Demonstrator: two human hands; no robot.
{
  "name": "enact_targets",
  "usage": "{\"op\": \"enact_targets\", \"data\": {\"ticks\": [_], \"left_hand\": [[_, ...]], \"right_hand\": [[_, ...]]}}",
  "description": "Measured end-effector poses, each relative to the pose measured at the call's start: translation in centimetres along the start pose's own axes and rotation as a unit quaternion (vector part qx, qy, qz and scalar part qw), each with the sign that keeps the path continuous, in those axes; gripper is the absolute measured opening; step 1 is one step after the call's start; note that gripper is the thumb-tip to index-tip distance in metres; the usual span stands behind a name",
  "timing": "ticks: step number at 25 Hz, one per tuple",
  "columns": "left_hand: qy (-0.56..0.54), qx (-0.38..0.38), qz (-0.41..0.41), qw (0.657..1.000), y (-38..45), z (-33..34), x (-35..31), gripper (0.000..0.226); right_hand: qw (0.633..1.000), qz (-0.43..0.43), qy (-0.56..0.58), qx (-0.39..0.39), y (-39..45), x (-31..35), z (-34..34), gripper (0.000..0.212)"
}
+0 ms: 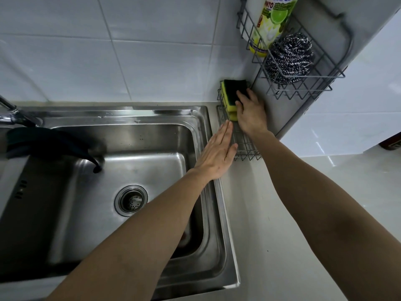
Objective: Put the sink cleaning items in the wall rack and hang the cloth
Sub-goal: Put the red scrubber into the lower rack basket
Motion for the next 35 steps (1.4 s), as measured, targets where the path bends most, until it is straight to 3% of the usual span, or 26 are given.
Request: {"op": "enact_targets", "data": {"ticks": [5, 10, 12, 14, 18, 23, 28, 33, 35], "left_hand": [[0.021, -0.005, 0.004, 1.0, -1.4, -1.7, 0.5, 0.06], [0.051, -0.052, -0.04, 0.997, -6.7, -6.6, 4.4, 0.058], [0.075, -0.072, -0.071, 0.992, -10.7, -9.3, 7.3, 0.057], [0.123, -0.079, -0.099, 0.984, -15.4, -11.9, 10.4, 0.062], [0.238, -0.052, -0.174, 0.954, -27.0, -16.0, 16.3, 0.067], [0.319, 0.01, -0.262, 0.911, -37.7, -18.5, 20.5, 0.068], [0.392, 0.06, -0.27, 0.878, -40.7, -18.5, 21.9, 0.071], [0.396, 0.046, -0.267, 0.877, -40.6, -18.6, 21.9, 0.071], [0.4, 0.047, -0.261, 0.877, -40.6, -18.6, 21.8, 0.068]], "right_hand": [[1.0, -0.001, -0.003, -0.02, -1.4, 2.0, -2.0, 0.043], [0.982, -0.155, 0.05, -0.1, -6.7, 8.2, -3.0, 0.029], [0.975, -0.2, 0.058, -0.074, -10.1, 10.7, -1.5, 0.023], [0.978, -0.197, 0.068, 0.002, -13.1, 12.0, 1.7, 0.017], [0.979, -0.057, 0.059, 0.189, -19.4, 11.3, 11.8, 0.016], [0.923, 0.165, 0.001, 0.348, -26.0, 6.5, 22.1, 0.032], [0.9, 0.24, 0.034, 0.363, -28.3, 5.0, 24.8, 0.026], [0.897, 0.272, 0.065, 0.341, -28.6, 3.9, 25.5, 0.021], [0.883, 0.295, 0.088, 0.353, -29.0, 3.8, 25.7, 0.008]]}}
Point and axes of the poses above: each hand's wrist, its own y-axis towards the middle knuckle, its own z-axis out of the palm, x = y × z, the point moved 7 cm from there along y, towards the middle knuckle, and after that the axes turned 9 degrees about z, right-handed, at the moved point
